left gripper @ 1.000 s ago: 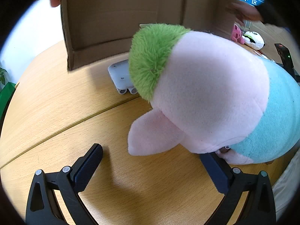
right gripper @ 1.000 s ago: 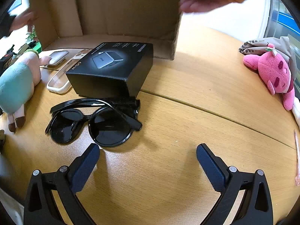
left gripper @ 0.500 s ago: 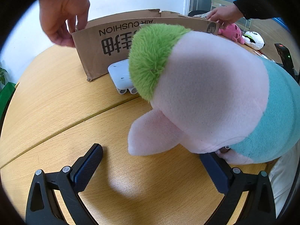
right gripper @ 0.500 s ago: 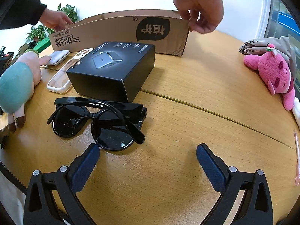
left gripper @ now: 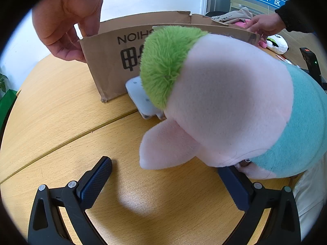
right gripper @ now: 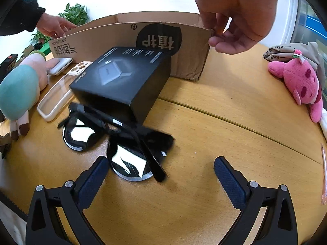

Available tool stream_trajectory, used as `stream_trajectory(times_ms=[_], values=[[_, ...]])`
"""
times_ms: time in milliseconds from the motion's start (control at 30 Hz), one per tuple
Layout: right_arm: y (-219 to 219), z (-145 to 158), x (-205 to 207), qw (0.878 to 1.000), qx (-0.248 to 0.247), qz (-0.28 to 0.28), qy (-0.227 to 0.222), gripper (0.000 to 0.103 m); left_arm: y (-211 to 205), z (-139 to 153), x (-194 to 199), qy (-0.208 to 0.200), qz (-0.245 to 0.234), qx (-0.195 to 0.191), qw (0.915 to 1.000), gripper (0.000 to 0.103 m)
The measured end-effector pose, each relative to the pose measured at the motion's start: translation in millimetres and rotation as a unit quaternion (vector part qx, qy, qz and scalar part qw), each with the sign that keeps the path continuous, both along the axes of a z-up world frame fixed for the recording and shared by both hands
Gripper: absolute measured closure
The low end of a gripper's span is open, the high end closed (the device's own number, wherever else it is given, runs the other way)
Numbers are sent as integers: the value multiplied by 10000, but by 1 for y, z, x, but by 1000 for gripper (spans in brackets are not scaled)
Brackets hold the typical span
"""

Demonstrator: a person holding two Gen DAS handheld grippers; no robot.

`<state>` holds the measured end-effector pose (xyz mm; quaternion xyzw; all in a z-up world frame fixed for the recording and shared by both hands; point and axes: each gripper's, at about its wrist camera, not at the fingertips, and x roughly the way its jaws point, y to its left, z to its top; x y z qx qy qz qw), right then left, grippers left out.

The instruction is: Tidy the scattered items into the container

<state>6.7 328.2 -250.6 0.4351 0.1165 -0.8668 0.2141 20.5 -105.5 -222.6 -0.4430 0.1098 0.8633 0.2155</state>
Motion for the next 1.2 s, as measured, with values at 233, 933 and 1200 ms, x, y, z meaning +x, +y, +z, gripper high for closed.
stream_trajectory(times_ms=[233, 933, 1200], values=[[1, 1, 0, 10000, 0, 1, 1, 0, 0, 0, 0, 0, 2, 2, 10000, 0], [9, -1, -4, 9998, -6, 200, -10, 0, 5, 3, 2, 1, -158, -1, 9999, 0], [9, 0, -4, 9998, -6, 204, -9, 0, 5, 2, 2, 2, -156, -3, 9999, 0]])
